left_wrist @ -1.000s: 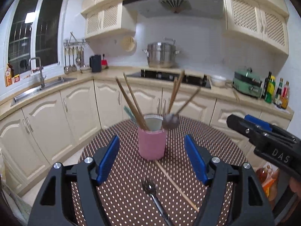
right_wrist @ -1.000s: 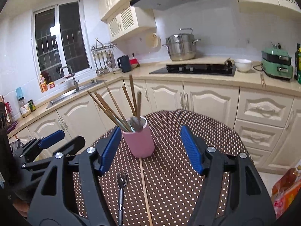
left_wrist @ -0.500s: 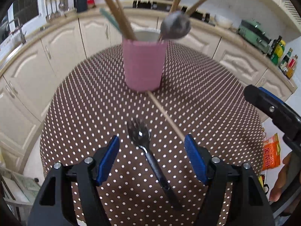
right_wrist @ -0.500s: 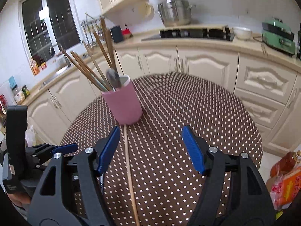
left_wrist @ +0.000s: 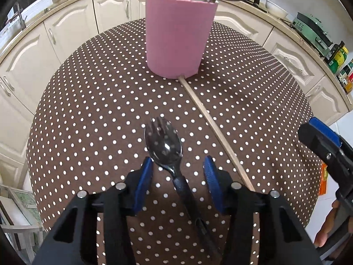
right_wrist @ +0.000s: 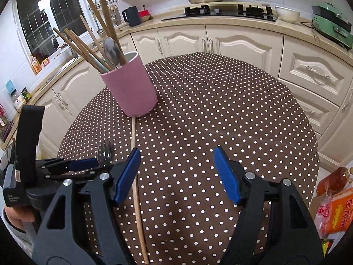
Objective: Organize utensils
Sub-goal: 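Grasp the black-handled fork with the left tool while the right tool grasps the last chopstick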
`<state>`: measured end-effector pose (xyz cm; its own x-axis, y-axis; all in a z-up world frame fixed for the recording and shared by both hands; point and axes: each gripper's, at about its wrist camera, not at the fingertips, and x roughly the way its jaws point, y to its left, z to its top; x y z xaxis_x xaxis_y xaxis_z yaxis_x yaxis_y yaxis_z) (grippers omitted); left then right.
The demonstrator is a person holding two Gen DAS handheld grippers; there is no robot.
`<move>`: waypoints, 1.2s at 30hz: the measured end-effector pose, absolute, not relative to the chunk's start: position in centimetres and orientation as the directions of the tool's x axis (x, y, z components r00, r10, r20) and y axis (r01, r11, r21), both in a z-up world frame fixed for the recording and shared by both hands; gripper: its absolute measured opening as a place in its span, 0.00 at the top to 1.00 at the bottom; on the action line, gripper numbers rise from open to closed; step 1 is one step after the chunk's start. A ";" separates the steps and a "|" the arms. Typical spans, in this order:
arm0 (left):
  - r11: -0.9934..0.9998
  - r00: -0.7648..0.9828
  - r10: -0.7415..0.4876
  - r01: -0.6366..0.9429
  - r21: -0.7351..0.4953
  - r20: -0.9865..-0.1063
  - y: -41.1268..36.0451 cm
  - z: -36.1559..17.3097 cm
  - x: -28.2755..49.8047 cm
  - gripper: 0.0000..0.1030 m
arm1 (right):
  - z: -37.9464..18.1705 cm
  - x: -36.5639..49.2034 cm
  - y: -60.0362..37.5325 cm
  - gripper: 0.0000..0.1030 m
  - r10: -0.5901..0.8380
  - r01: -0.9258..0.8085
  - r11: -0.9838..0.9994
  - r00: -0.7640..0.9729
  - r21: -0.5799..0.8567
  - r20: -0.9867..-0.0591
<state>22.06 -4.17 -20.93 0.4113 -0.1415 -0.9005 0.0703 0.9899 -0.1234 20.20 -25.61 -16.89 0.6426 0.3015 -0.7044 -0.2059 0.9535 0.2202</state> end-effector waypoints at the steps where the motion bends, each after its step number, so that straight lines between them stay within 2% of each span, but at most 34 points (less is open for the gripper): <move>1: 0.990 0.411 -0.138 0.070 -0.120 -0.901 -4.2 -21.0 22.2 0.56 | -17.0 20.3 -25.7 0.34 0.301 -0.204 0.954 0.640 0.221 -0.707; 3: 0.992 0.413 -0.120 0.076 -0.098 -0.903 -4.2 -21.0 22.7 0.62 | -17.2 20.4 -25.7 0.34 0.301 -0.202 0.953 0.636 0.224 -0.711; 5: 0.994 0.415 -0.097 0.086 -0.067 -0.905 -4.3 -21.0 23.1 0.72 | -17.3 20.6 -25.7 0.34 0.303 -0.201 0.953 0.629 0.226 -0.716; 16: 0.982 0.422 -0.188 0.081 -0.170 -0.887 -2.2 -20.7 23.0 0.73 | -17.4 21.3 -23.5 0.34 0.292 -0.233 0.954 0.588 0.187 -0.754; 28: 0.980 0.483 -0.194 0.067 -0.185 -0.854 1.9 -18.6 20.3 0.73 | -19.0 24.2 -17.4 0.34 0.263 -0.346 0.933 0.460 0.102 -0.848; 29: 0.980 0.487 -0.198 0.069 -0.188 -0.851 2.1 -18.4 20.1 0.73 | -19.0 24.3 -16.9 0.36 0.257 -0.355 0.930 0.455 0.091 -0.852; 31: 0.979 0.494 -0.199 0.071 -0.189 -0.846 2.3 -18.0 20.0 0.73 | -19.2 24.9 -16.1 0.52 0.249 -0.371 0.925 0.431 0.081 -0.867; 36: 0.979 0.504 -0.202 0.074 -0.191 -0.840 2.4 -17.3 19.8 0.73 | -20.6 26.2 -14.2 0.71 0.199 -0.404 0.914 0.349 0.045 -0.916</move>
<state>19.81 2.41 -17.32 0.5043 -0.2018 -0.8396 0.0744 0.9789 -0.1905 26.15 -14.18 -20.57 0.3493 0.1989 -0.9157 -0.4035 0.9139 0.0446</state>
